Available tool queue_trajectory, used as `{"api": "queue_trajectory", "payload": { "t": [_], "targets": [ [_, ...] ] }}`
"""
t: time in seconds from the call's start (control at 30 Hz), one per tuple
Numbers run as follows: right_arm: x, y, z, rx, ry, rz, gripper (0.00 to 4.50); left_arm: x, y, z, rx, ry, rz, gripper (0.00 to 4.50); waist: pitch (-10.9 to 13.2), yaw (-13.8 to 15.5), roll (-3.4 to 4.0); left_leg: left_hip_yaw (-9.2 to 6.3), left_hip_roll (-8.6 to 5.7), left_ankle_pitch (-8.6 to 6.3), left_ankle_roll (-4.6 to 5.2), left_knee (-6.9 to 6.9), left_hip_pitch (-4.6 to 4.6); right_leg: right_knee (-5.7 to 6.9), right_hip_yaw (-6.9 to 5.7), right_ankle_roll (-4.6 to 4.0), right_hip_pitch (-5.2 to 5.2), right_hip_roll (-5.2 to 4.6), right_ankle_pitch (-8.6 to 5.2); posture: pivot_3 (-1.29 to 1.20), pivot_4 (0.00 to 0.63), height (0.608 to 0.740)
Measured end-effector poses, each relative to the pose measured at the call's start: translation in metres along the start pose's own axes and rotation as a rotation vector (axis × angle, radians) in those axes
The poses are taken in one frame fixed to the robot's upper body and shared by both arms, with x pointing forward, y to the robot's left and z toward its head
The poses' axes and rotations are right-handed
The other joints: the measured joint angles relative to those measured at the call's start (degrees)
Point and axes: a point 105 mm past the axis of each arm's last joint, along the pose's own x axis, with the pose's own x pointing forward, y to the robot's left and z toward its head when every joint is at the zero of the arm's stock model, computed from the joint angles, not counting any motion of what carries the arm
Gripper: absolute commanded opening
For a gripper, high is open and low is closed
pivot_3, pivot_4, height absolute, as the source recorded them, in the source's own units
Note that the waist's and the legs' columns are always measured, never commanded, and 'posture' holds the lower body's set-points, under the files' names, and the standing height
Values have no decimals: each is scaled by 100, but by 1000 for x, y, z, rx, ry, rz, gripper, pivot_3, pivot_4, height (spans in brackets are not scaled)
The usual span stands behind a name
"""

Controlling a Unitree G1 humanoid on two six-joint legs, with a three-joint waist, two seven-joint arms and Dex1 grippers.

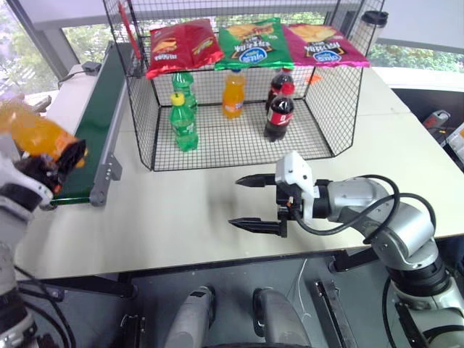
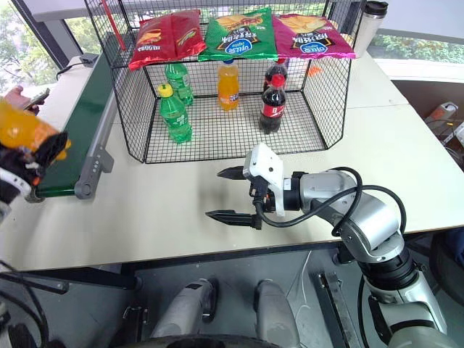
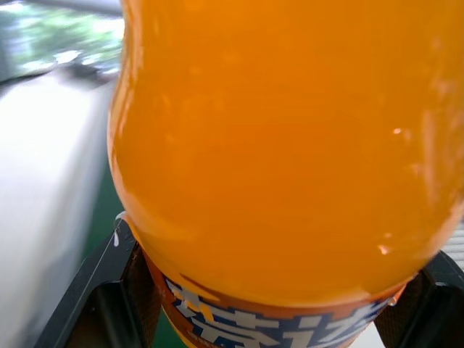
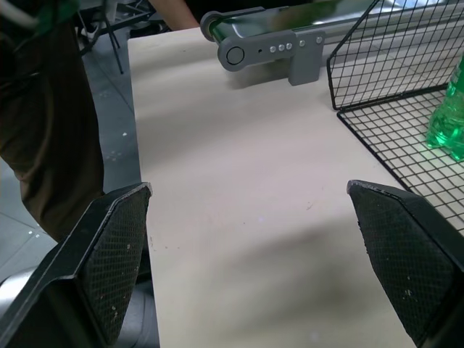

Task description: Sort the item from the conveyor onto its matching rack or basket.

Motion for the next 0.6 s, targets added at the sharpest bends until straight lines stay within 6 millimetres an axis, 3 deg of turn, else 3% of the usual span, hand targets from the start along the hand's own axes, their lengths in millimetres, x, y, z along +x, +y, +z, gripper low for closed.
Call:
{"api": "queue_trajectory", "payload": {
  "t": [0.07, 0.2, 0.33, 0.5, 0.6],
  "targets": [
    [0, 0, 0, 1, -3, 1, 4500, 9, -27, -9, 21, 64, -135, 3005, 0, -7, 0, 3, 0, 0, 2, -2, 0, 0, 3, 0, -1, 0, 0, 0, 150, 739],
    [3, -2, 4, 1, -27, 4, 4500, 17, -80, -47, 37, 220, -396, 3005, 1, -27, 1, 4, 3, 0, 3, -3, 0, 2, 7, -1, -4, 5, 0, 0, 150, 739],
    [1, -12, 0, 7, -34, -28, 4500, 17, -109, -65, 102, 282, -550, 3005, 1, -17, 2, 6, 3, 0, 2, -4, 2, 3, 8, -2, -4, 4, 0, 0, 150, 739],
    [8, -27, 4, 9, -80, -99, 4500, 14, -156, -104, 216, 339, -801, 3005, 1, -5, 2, 9, 2, 0, 3, -4, -1, -4, 12, -3, -3, 2, 0, 0, 150, 739],
    [10, -32, 4, 13, -91, -131, 4500, 15, -167, -118, 242, 354, -871, 3005, 1, -4, 2, 7, 2, 0, 6, -7, -1, -4, 11, -3, -5, 3, 1, 0, 150, 739]
  ]
}}
